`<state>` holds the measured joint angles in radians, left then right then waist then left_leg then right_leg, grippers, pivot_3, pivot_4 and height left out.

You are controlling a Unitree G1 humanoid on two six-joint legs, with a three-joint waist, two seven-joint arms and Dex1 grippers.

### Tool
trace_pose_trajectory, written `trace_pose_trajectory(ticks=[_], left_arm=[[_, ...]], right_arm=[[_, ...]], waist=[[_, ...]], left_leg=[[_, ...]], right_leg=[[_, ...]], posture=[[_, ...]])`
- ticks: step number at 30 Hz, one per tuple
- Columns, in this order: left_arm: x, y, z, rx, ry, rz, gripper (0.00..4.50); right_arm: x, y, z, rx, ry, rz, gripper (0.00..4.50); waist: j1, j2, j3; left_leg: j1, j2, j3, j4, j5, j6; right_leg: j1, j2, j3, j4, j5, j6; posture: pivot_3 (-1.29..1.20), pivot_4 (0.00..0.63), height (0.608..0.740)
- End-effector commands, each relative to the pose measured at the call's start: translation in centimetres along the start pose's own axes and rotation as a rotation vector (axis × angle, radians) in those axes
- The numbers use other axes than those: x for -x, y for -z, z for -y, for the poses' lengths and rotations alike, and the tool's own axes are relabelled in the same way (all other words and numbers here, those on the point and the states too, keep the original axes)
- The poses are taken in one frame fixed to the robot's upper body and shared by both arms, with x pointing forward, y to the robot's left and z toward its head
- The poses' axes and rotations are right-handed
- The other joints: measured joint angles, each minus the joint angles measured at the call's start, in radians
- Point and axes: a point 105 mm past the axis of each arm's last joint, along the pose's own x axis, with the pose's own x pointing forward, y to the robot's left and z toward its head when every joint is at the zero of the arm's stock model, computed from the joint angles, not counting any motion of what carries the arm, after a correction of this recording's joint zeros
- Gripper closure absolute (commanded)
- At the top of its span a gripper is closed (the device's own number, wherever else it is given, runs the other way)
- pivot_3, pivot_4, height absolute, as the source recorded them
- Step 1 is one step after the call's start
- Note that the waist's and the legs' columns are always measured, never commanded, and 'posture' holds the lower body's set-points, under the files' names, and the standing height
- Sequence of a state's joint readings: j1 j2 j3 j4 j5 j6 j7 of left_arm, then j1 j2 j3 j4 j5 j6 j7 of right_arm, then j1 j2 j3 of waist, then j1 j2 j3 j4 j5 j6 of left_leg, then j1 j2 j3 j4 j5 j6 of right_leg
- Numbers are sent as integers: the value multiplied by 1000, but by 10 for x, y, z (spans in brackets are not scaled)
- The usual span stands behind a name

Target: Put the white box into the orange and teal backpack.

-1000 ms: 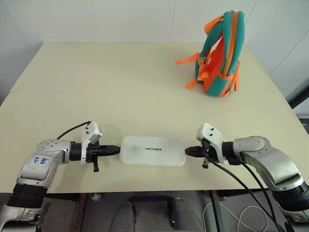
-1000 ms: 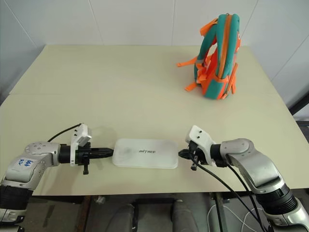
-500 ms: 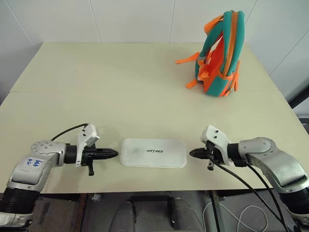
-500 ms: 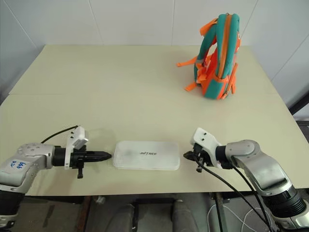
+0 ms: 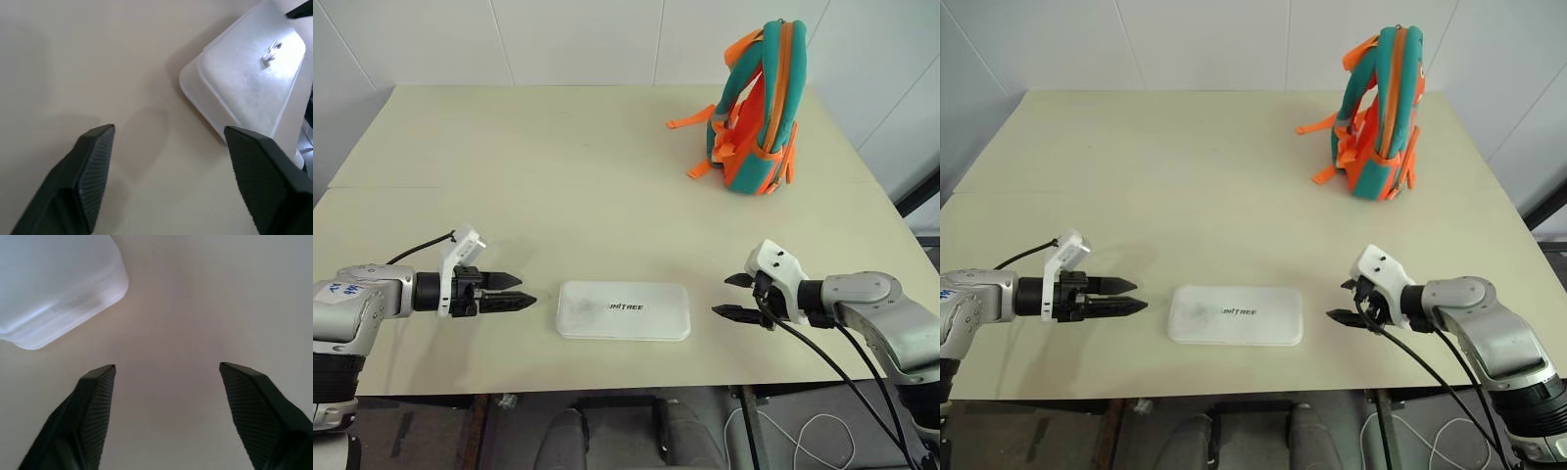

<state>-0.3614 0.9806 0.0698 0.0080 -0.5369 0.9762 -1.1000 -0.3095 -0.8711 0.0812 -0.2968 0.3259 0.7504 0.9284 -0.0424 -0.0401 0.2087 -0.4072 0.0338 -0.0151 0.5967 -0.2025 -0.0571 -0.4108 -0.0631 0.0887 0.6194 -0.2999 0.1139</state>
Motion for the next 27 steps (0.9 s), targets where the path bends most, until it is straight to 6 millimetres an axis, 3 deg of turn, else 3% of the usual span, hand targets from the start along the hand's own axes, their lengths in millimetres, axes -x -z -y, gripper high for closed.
trace_pose_trajectory(ticks=[1, 15, 27], left_arm=[[5, -12, 10, 37, 98, 38, 0], [-20, -12, 11, 482, 254, -12, 0], [-57, -7, 25, 579, 366, -34, 0]], right_arm=[[0, -8, 3, 48, 20, 19, 24], [-5, -8, 0, 45, 32, 26, 24], [-7, -10, -3, 36, 40, 36, 24]], waist=[[-1, 0, 0], [-5, -1, 0], [3, -1, 0]], left_leg=[[0, 0, 0, 0, 0, 0], [0, 0, -1, 1, 0, 0], [0, -1, -2, 6, 0, 0]], right_leg=[[0, 0, 0, 0, 0, 0], [0, 1, 0, 4, 1, 3], [1, 0, 0, 6, 1, 3]], posture=[[0, 150, 740], [0, 150, 740], [0, 150, 740]])
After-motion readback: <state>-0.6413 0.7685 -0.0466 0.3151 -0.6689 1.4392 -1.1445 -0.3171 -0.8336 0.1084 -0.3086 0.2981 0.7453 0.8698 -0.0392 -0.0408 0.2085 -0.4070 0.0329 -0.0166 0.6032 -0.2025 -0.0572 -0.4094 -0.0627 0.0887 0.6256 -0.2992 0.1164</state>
